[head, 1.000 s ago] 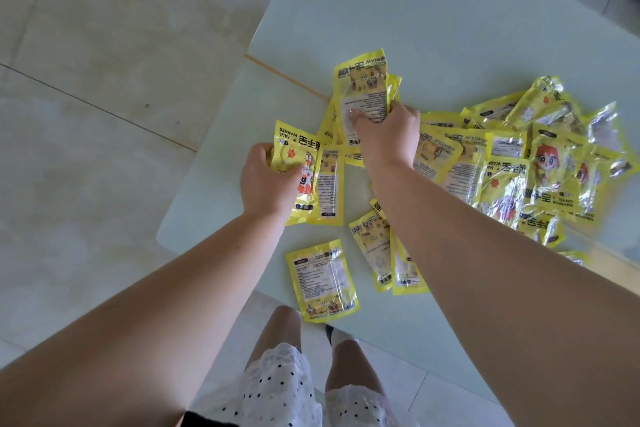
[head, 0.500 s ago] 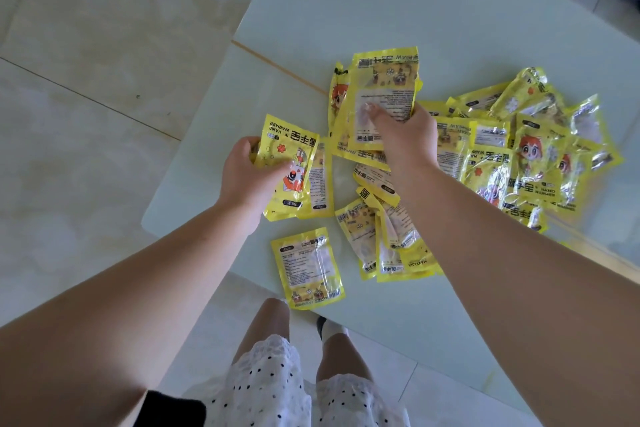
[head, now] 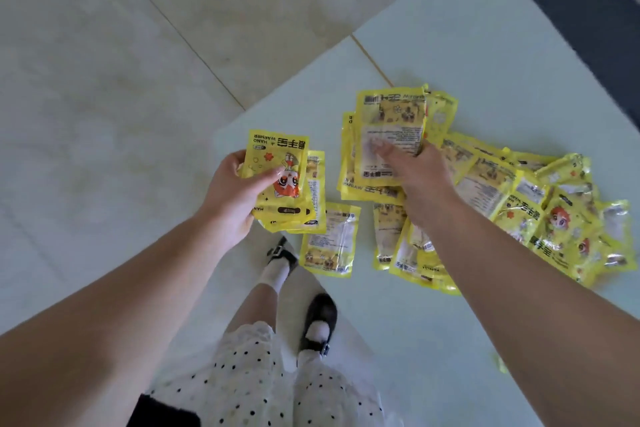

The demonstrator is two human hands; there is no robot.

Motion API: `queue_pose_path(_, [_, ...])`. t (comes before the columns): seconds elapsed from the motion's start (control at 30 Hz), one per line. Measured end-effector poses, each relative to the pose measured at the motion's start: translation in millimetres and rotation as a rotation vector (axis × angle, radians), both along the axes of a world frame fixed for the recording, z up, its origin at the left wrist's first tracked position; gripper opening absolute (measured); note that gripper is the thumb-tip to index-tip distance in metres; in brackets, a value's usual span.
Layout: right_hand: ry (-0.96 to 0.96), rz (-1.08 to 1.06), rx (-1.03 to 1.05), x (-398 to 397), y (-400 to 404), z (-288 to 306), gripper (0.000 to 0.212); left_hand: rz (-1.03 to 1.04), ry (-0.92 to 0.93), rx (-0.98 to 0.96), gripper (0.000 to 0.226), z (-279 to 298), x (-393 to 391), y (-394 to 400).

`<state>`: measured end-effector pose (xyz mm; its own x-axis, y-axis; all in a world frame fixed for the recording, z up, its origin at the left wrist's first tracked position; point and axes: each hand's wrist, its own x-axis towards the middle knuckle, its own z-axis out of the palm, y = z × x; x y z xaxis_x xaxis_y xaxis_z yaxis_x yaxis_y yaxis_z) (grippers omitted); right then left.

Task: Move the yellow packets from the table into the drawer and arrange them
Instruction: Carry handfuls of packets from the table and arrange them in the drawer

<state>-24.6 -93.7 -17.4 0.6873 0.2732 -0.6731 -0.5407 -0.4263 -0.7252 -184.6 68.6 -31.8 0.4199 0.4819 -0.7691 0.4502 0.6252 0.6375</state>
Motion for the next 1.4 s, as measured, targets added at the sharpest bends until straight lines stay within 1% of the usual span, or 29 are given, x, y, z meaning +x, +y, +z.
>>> queue_pose_path(0.07, [-0.005, 0.093, 0.036, -20, 11, 12, 0.018, 0.113, -0.01, -0.001, 0.047, 13, -36, -3])
queue_pose_path(0.1, [-0.003, 0.139, 0.055, -32, 18, 18, 0.014, 0.162, -0.016, -0.001, 0.046, 19, -55, -5])
queue_pose_path(0.2, [0.021, 0.29, 0.08, -73, 41, 35, 0.012, 0.337, -0.006, -0.008, 0.039, 38, -115, -10])
queue_pose_path(0.3, [0.062, 0.459, 0.093, -121, 70, 48, 0.011, 0.549, -0.003, -0.032, 0.041, 56, -174, -12])
queue_pose_path(0.4, [0.085, 0.62, 0.09, -175, 102, 58, 0.011, 0.741, -0.003, -0.022, 0.029, 71, -235, -13])
queue_pose_path(0.43, [0.093, 0.668, 0.09, -194, 113, 61, 0.012, 0.797, -0.002, -0.019, 0.028, 74, -256, -13])
queue_pose_path(0.57, [0.12, 0.877, 0.098, -283, 151, 68, 0.013, 1.023, -0.002, -0.003, 0.045, 84, -347, -18])
queue_pose_path(0.67, [0.116, 1.052, 0.093, -359, 175, 69, 0.013, 1.204, -0.018, 0.005, 0.048, 86, -419, -28])
queue_pose_path(0.8, [0.134, 1.251, 0.083, -477, 200, 66, 0.016, 1.396, -0.034, 0.026, 0.053, 84, -526, -45])
queue_pose_path(1.03, [0.108, 1.581, 0.091, -693, 219, 50, 0.022, 1.704, -0.003, -0.008, 0.052, 66, -713, -86])
queue_pose_path(1.13, [0.057, 1.715, 0.126, -779, 222, 42, 0.032, 1.805, 0.002, -0.014, 0.051, 56, -785, -103])
queue_pose_path(1.2, [0.029, 1.835, 0.15, -830, 224, 32, 0.043, 1.878, 0.008, -0.018, 0.049, 48, -825, -113])
queue_pose_path(1.33, [-0.028, 2.03, 0.155, -914, 228, 6, 0.039, 2.036, -0.004, -0.054, 0.053, 23, -884, -130])
queue_pose_path(1.4, [-0.028, 2.102, 0.17, -951, 232, -10, 0.047, 2.105, -0.021, -0.085, 0.054, 7, -904, -136])
